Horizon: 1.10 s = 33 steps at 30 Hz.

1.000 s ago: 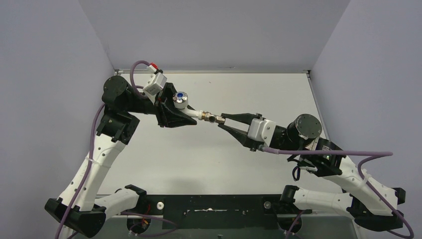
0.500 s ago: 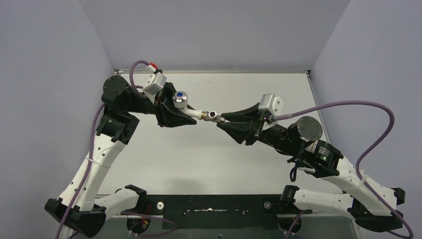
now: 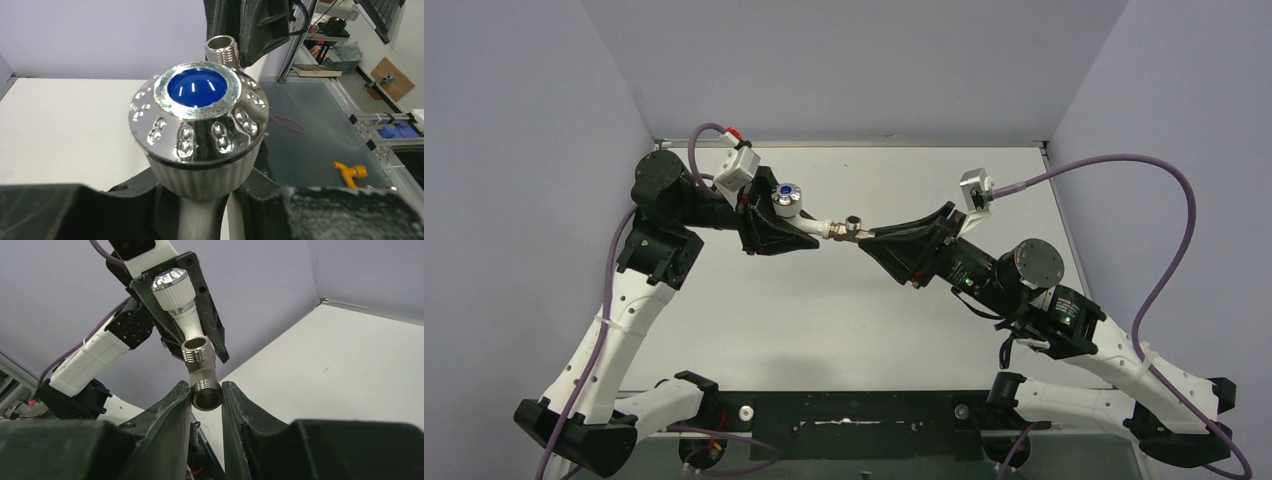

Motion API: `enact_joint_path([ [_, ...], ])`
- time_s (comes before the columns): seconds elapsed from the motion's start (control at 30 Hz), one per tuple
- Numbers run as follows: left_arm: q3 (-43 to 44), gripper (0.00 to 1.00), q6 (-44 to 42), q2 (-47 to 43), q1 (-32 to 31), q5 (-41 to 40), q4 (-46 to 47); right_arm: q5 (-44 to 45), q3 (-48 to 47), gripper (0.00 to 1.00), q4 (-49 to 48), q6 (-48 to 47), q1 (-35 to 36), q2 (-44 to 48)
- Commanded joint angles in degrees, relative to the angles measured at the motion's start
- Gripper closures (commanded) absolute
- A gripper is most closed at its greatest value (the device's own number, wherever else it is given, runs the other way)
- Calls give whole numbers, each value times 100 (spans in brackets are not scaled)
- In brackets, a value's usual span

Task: Install the water faucets
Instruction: Screw the water faucet onto the adaptor.

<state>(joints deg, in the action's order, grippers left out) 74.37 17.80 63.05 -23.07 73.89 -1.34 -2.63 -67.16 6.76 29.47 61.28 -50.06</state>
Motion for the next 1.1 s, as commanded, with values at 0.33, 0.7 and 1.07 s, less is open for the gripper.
enact_joint_path([
  [0.33,199,100,-281,-195,-36,-128,-108,308,301,51,-865,2,-17,332],
  [0.7,234,100,-235,-126,-22,-296,-164,20,351,42,-987,-1883,-15,894],
  [1.07,272,100,98,-38,-17,-365,-26,-1011,-351,41,436,-5681,-9,742],
])
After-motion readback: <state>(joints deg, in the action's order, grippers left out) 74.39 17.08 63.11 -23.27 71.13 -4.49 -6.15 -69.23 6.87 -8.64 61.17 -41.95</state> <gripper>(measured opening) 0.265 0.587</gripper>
